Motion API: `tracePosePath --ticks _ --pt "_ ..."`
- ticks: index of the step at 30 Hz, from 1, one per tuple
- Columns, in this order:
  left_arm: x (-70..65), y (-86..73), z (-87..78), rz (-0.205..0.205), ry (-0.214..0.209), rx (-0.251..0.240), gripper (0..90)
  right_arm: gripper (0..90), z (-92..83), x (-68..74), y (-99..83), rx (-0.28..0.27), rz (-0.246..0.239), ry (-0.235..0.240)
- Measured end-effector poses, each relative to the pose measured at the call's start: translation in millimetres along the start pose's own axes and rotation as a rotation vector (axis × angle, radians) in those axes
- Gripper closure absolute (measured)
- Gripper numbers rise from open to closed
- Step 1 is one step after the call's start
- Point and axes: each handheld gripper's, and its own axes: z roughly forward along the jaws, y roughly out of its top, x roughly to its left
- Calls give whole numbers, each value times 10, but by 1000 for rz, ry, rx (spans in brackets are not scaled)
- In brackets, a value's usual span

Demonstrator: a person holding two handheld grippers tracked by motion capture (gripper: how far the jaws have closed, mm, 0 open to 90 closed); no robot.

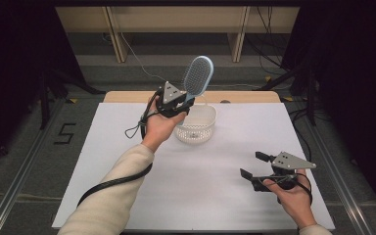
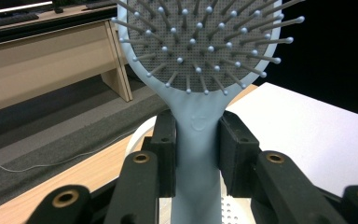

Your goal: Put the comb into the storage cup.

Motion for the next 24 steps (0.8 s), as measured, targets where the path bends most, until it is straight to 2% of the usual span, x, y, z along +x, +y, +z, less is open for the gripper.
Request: tracePosePath --ticks 24 --pt "28 0 65 -9 0 3 696 155 0 0 1 0 -1 2"
